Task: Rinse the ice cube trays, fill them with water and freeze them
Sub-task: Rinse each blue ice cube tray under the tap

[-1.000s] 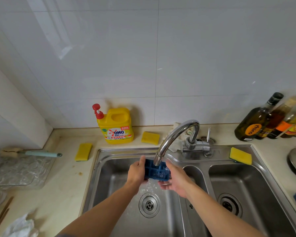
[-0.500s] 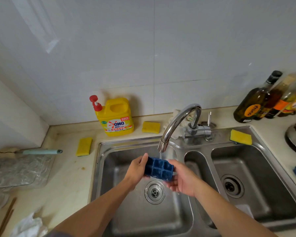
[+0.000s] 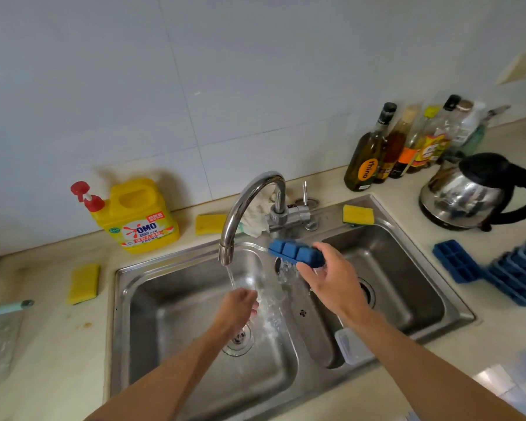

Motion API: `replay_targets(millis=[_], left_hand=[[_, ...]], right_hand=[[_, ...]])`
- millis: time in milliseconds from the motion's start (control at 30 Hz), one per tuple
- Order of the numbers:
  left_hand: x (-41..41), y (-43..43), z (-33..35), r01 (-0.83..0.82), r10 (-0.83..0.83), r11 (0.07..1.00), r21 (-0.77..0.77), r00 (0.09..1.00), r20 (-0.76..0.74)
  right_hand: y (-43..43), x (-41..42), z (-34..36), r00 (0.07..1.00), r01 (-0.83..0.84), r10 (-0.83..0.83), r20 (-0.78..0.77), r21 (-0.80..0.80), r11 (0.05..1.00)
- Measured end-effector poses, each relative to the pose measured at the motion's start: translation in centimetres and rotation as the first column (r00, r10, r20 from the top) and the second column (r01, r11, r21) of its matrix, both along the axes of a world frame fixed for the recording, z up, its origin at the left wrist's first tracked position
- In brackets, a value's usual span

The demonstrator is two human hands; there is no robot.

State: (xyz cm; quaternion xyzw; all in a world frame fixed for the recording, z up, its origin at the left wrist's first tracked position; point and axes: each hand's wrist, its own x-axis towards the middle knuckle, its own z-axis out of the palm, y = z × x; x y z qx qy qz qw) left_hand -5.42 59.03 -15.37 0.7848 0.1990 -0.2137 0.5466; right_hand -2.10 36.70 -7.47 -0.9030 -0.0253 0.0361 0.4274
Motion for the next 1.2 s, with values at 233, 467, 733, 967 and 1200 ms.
replay_targets(millis=[233,467,733,967,1200], left_hand=[[1.3,-7.5,1.5,0.081,-0.084,0.996,0.046,0.994,0.071],[1.8,-14.9,2.9,0.095,-0.108,0.987,0.132,0.990,0.095],[1.4,-20.3,2.5,0.047,-0.070,0.972,0.229,0.993,0.091],[2.6,-23.7,3.6,0.119,-0.169,0.937,0.329,0.977,0.127],[6.6,-25.5,2.8,0.154,-0.194,0.953,0.261,0.971,0.136]], right_hand=[[-9.7,2.3,6.0,0.889,0.058,-0.043,0.455,-0.018,0.998],[-20.2,1.8,0.7,0.898,0.133,-0.026,0.440,-0.215,0.967],[-27.0,-1.4,-4.6,0.945,0.135,-0.036,0.326,-0.284,0.949],[-27.4,0.2,-2.7,0.973,0.005,0.081,0.218,-0.368,0.930],[-28.2,2.0,-3.4,0.983,0.090,-0.047,0.175,-0.242,0.966]])
